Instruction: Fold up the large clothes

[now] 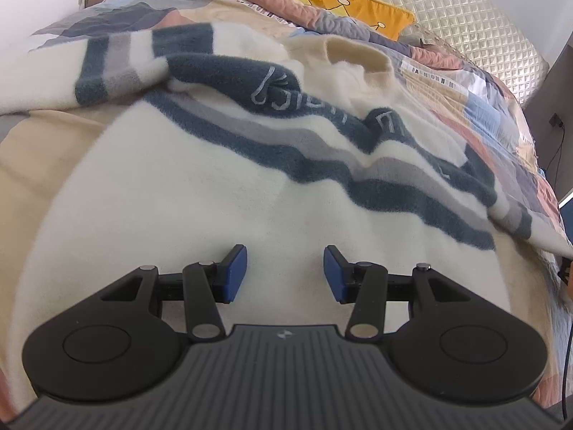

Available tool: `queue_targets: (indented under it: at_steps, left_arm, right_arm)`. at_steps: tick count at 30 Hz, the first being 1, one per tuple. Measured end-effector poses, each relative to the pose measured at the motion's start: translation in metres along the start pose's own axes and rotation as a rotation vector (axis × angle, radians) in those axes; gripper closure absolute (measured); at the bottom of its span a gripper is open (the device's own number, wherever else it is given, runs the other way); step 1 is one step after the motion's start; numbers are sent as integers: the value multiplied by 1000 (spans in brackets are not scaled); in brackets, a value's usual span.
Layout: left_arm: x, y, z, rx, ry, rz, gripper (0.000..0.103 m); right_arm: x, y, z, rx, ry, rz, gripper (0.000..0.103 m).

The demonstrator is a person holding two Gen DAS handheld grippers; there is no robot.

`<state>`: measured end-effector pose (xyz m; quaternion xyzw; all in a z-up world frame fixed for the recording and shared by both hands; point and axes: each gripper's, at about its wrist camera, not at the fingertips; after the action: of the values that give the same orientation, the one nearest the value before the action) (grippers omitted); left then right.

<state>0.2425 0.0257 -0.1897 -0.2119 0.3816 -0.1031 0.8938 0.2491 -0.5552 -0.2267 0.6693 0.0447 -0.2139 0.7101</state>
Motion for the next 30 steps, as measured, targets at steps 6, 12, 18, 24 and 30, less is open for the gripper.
queue_targets:
  at_steps: [6, 12, 18, 24, 30]
  left_arm:
    - [0, 1, 0, -6, -1, -3, 50]
    - [1, -6, -1, 17, 4, 2, 50]
    - [1, -7, -3, 11, 4, 2, 50]
    - [1, -7, -3, 13, 5, 9, 50]
    - [-1, -5, -2, 0, -1, 11, 50]
  right_arm:
    - [-26, 0, 4, -26, -80, -35, 23]
    - [-39, -25, 8, 111, -71, -109, 22]
    - [-26, -48, 5, 183, -21, -228, 25]
    - [1, -42, 7, 86, 60, -201, 24]
    - [1, -61, 20, 186, 54, -95, 26]
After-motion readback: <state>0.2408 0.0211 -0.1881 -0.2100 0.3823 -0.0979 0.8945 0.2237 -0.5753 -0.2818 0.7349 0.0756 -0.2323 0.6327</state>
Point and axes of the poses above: each gripper's, at about its wrist camera, not at the fingertips, and x roughly the way its jaws point, y to its left, z to its top, and after that the axes turned 13 degrees about -z, right-handed
